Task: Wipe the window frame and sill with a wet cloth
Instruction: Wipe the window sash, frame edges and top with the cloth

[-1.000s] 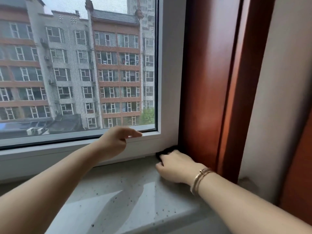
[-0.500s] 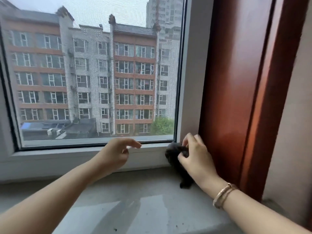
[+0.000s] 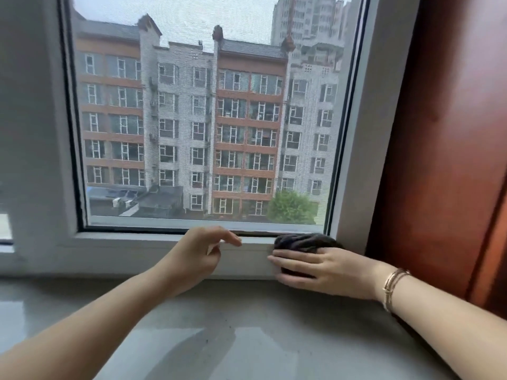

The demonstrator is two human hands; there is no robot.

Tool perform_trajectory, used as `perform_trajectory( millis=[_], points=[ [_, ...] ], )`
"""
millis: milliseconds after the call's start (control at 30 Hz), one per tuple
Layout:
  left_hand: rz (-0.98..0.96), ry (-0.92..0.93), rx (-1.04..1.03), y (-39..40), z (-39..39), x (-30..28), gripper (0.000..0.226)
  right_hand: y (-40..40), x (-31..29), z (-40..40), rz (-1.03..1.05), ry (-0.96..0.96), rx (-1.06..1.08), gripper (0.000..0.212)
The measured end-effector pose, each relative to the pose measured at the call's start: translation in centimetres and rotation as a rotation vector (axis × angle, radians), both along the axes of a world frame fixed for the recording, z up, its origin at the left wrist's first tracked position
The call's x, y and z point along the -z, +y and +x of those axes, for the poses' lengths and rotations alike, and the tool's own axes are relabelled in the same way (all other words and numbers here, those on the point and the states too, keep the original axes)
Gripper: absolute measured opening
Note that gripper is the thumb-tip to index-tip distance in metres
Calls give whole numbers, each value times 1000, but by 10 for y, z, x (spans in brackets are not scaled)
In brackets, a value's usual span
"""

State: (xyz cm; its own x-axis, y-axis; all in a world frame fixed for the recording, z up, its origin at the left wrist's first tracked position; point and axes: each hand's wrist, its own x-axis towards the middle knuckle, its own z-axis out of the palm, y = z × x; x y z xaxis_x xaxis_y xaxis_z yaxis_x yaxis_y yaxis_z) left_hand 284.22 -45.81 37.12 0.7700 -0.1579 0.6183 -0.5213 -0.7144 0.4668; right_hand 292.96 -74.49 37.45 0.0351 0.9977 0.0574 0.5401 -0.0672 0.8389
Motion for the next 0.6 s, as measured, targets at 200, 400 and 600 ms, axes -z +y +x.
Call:
perform_trajectory(
  millis=[200, 400, 600],
  points=[
    [-9, -15, 11, 4, 1, 0, 53, -10, -6, 15, -23, -89, 35, 55],
    [-13, -27, -57, 22, -10, -4, 50, 44, -6, 21, -93, -129, -146, 59],
    [-56, -88, -229, 72, -42, -8, 45, 163, 6, 0, -23, -110, -236, 54]
  ],
)
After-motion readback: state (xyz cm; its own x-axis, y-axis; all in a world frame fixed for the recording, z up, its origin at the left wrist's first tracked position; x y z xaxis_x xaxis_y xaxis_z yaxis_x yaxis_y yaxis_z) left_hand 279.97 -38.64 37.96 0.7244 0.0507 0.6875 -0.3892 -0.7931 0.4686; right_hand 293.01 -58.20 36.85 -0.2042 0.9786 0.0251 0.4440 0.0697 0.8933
